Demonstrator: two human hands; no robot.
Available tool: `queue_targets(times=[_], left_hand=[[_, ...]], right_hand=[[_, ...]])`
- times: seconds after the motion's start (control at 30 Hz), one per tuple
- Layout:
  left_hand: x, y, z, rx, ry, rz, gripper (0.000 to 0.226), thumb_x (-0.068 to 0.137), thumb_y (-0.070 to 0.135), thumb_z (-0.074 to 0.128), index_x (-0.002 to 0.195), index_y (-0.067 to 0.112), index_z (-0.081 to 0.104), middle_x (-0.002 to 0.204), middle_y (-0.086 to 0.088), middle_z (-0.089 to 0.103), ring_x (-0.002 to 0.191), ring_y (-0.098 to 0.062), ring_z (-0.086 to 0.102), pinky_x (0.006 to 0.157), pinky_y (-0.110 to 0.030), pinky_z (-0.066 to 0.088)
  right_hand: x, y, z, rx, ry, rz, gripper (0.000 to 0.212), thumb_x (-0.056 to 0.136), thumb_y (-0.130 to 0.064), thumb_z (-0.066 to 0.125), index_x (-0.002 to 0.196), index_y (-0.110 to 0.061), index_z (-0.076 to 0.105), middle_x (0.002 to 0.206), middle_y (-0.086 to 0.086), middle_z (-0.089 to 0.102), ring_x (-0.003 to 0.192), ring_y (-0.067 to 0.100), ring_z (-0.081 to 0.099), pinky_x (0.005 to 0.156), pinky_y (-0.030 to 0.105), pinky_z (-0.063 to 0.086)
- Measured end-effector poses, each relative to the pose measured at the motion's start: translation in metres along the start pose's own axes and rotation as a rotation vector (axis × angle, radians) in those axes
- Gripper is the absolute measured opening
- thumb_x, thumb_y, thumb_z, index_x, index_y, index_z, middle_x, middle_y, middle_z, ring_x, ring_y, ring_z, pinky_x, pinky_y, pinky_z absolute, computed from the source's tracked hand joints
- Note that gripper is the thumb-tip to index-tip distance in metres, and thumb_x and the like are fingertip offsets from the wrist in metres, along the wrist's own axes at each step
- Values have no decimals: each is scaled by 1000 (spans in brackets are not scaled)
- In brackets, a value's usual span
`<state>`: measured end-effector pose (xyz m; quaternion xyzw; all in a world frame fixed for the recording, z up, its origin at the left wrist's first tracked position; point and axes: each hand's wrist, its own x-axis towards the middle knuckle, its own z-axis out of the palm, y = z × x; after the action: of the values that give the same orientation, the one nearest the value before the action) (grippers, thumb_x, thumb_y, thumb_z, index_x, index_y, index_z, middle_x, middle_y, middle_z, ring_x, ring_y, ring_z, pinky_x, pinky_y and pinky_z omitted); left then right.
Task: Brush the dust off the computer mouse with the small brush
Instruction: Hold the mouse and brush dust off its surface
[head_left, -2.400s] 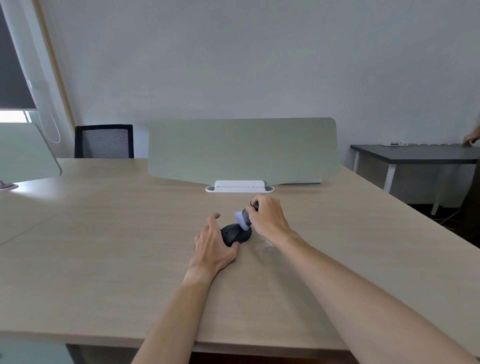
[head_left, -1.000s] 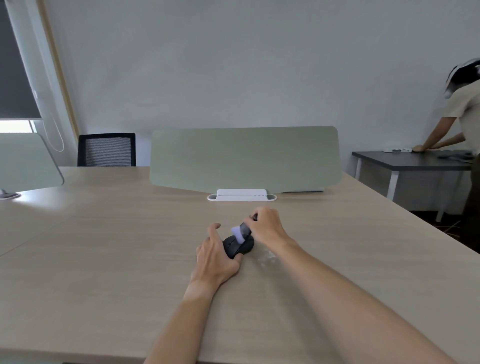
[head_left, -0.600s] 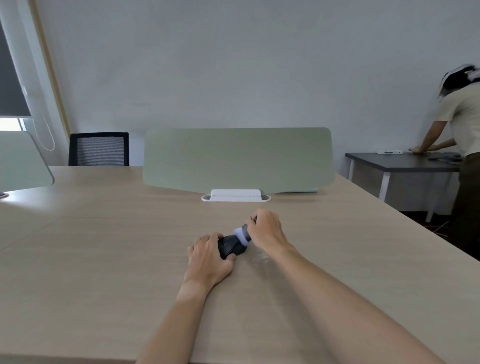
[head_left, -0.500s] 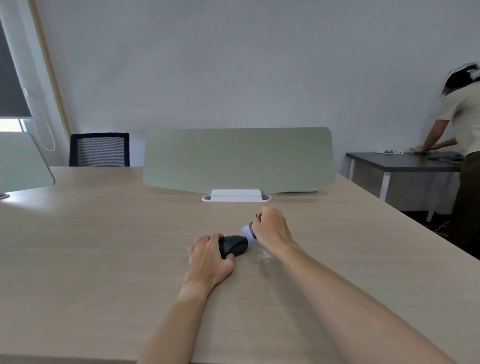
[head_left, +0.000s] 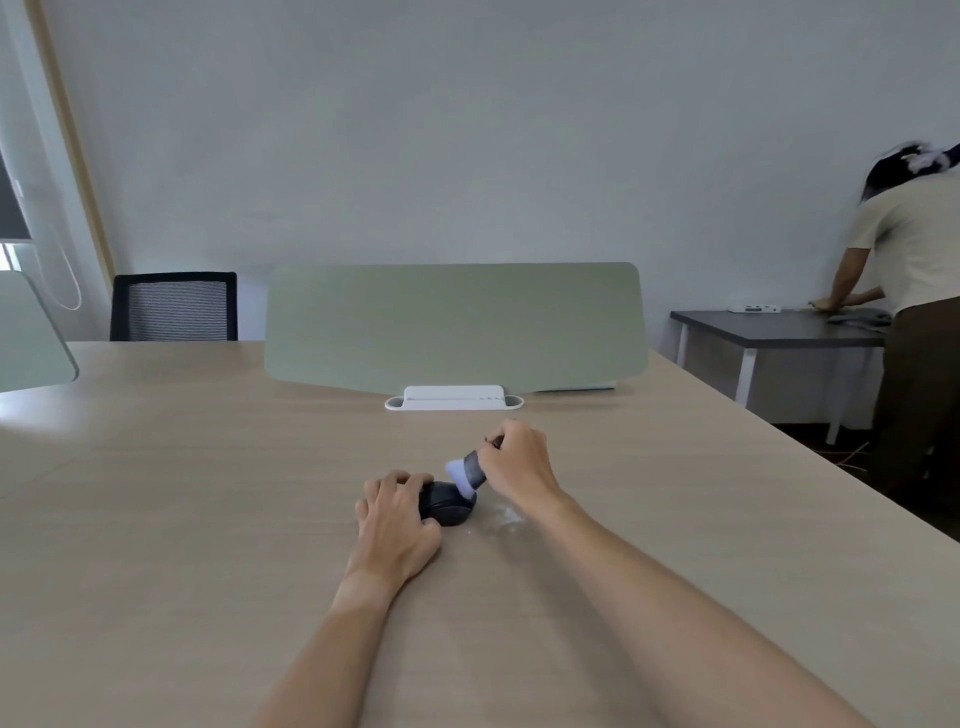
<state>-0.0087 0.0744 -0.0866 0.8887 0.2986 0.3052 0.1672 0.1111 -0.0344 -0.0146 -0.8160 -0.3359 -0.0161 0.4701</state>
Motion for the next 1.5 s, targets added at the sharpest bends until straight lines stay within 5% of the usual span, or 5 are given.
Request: queue_targets(times=[0.3,0.53,0.63,1.2,1.5], left_hand=[[-1,2,-3,-56,-40,-6,67,60,26,38,125,27,57,122,0,53,114,-25,41,100,-36,34],[-3,6,-2,-33,-44,-1,60,57,84,48,101,44,59,106,13,48,103,-12,36,91,-32,29],[-2,5,-1,-6,-42,10,55,68,74,54,114,44,57,115,9,54,113,-19,42,96,-38,34],[1,0,-3,-163,-79,127,40,84,13,49,121,23,61,121,3,65,115,-24,50,102,-35,40],[1,1,-4,-222,-59,167,28,78,46,57,100,30,62,94,13,68,90,-12,61,81,-30,49]], right_hand=[[-2,3,-4,-166,-15,-10,23,82,-7,41,62,-13,31,72,8,42,67,28,38,49,30,24],[-5,-2,-4,17,-155,56,15,77,-5,51,63,-5,45,66,13,42,67,26,33,56,32,30],[-4,6,-4,-109,-106,44,20,84,-9,49,73,7,54,83,23,63,81,43,54,66,42,49],[2,23,-20,3,-73,0,11,80,-5,52,71,-5,58,78,8,64,72,21,51,57,24,40],[-2,25,-10,-43,-115,-131,12,83,-12,60,71,-11,58,73,0,61,70,18,53,57,20,40]])
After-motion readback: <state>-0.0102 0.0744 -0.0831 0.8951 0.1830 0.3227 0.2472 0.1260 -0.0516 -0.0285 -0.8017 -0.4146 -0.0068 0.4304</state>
